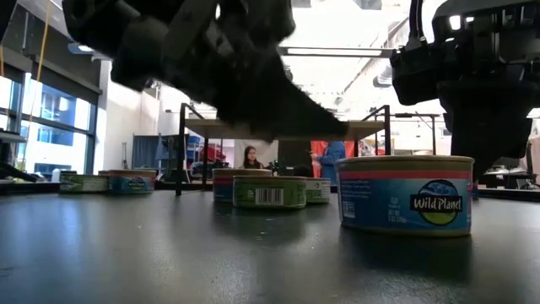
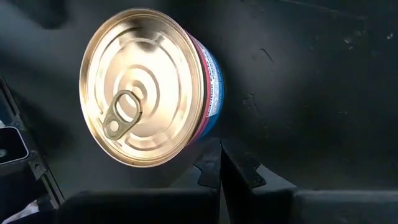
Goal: Stack canned seafood by type on shelf
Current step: Put the blue and pink tuna can on the shelf
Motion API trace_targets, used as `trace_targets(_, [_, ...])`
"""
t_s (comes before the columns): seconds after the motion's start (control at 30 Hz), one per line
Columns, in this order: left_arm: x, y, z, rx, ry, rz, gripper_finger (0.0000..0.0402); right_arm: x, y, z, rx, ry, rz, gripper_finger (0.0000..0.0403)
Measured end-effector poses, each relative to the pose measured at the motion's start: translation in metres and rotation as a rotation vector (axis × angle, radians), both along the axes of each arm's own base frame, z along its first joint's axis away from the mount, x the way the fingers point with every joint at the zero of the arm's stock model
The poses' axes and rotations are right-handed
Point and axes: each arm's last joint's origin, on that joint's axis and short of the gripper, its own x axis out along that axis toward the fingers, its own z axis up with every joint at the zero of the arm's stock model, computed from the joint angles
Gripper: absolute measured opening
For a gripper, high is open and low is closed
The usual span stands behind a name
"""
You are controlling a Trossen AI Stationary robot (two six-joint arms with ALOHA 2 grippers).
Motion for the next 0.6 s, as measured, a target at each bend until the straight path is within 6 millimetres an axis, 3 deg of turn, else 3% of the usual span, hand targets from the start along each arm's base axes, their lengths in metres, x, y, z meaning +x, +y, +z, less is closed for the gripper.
trace_targets(0.1, [0.0, -0.001, -0.007, -0.019, 0.025, 0.004, 0.0, 0.0, 0.001, 0.0, 0.012, 0.0, 0.014, 0.0])
trace_targets(0.6, [0.001, -0.002, -0.003, 0.022, -0.029, -0.022, 0.0, 0.007, 0.006, -0.01, 0.063, -0.002, 0.032, 0.0])
